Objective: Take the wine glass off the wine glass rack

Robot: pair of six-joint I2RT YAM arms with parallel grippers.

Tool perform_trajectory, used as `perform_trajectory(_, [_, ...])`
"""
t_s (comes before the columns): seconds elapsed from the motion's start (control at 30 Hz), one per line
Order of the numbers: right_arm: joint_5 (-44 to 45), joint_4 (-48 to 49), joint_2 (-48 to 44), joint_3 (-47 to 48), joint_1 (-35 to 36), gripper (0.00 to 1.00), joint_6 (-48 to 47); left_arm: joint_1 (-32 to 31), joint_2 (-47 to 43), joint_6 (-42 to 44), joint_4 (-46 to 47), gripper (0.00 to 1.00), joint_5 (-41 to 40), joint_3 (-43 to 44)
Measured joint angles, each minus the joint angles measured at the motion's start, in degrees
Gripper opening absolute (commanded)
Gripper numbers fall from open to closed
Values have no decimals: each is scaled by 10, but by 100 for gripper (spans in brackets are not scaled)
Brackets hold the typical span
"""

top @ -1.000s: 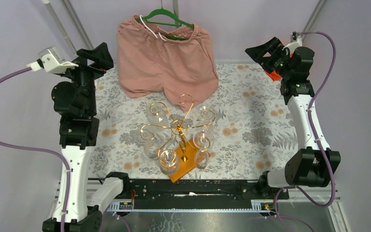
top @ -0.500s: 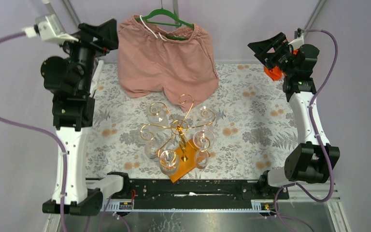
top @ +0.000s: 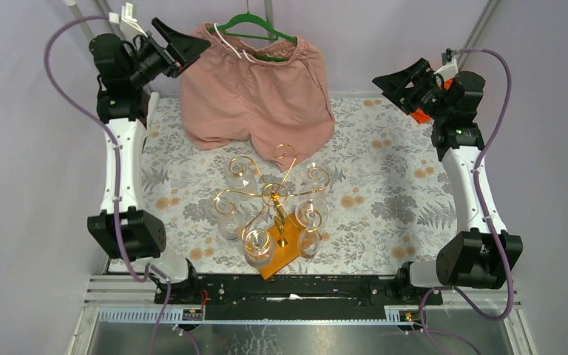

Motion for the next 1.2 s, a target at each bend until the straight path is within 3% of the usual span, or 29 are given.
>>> perform_trajectory(0.17, [16, -54, -17, 3, 62, 81, -33, 3, 5, 79, -159, 94, -61, -15])
perform_trajectory(0.3, [43, -121, -23, 12, 141, 78, -74, 3, -90, 133, -213, 93, -147, -103])
perform_trajectory(0.4, [47, -145, -47, -1, 155, 78, -86, 3, -169, 155, -232, 93, -183, -172])
perform_trajectory(0.53, [49, -161, -94, -25, 152, 67, -92, 3, -234, 167, -233, 93, -190, -238])
perform_trajectory(0.8, [48, -162, -159, -96, 157, 62, -85, -17, -313, 183, -224, 93, -165, -357])
perform_trajectory(1.2, [47, -162, -215, -157, 226, 60, -41, -39, -345, 196, -208, 93, -158, -395])
